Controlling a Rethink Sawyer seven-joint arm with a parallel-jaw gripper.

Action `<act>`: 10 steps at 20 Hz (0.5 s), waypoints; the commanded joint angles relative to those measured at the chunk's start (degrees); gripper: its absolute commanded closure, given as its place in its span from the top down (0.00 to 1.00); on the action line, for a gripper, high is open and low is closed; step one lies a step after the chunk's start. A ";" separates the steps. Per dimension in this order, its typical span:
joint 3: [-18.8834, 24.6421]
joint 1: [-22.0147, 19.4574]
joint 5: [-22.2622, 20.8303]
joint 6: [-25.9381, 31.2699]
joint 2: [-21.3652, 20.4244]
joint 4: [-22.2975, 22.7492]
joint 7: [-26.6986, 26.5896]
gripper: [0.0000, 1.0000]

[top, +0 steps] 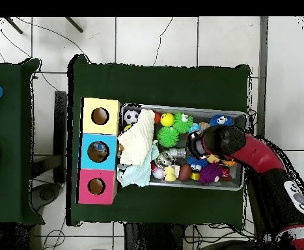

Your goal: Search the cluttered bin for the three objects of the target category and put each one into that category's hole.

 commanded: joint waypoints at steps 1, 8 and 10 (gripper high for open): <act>-2.46 -1.02 -8.47 13.50 0.41 -10.57 -13.81 0.00; -1.65 -3.63 -13.30 22.98 -3.60 -13.06 -17.93 0.00; -1.05 -4.43 -14.70 24.03 -3.53 -14.32 -18.62 0.00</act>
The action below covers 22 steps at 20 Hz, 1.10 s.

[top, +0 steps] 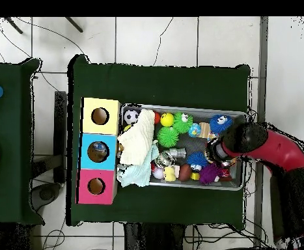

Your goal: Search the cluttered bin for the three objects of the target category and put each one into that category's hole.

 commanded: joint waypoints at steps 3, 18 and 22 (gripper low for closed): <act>1.62 -3.60 -7.93 8.42 -0.81 -8.88 -19.59 0.00; 5.32 -7.32 -9.21 -12.42 11.18 -5.11 -10.71 0.00; 4.95 -6.20 -7.49 -15.02 10.78 -2.26 -6.95 0.00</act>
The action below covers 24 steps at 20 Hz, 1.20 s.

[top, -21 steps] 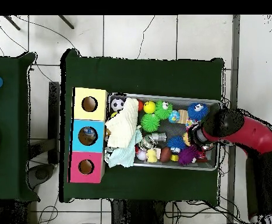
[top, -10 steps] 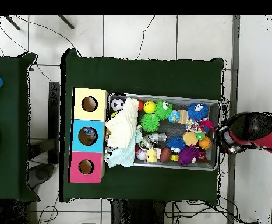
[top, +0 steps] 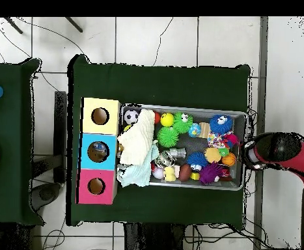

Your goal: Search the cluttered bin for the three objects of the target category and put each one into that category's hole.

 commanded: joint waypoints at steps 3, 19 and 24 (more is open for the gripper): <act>4.95 2.01 0.17 -9.68 5.57 7.28 -4.61 0.00; 4.93 4.53 5.10 -17.06 7.21 9.82 0.48 0.00; 6.55 4.49 7.09 -21.70 10.84 9.72 0.98 0.00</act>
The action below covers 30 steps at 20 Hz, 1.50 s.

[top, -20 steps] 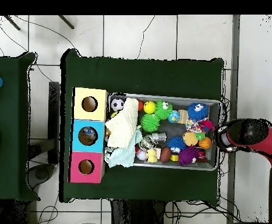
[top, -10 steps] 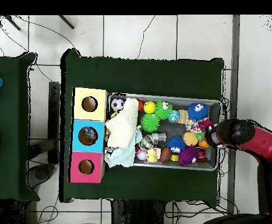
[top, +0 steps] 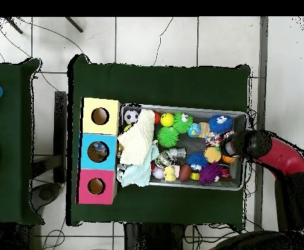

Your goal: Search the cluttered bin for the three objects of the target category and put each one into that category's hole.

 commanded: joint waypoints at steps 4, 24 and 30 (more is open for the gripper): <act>9.73 -0.18 6.45 -15.03 7.86 11.40 4.47 0.00; 16.26 -3.86 36.55 4.72 -7.20 33.75 11.28 0.00; 8.80 -0.10 33.09 23.74 -6.41 25.82 7.62 0.00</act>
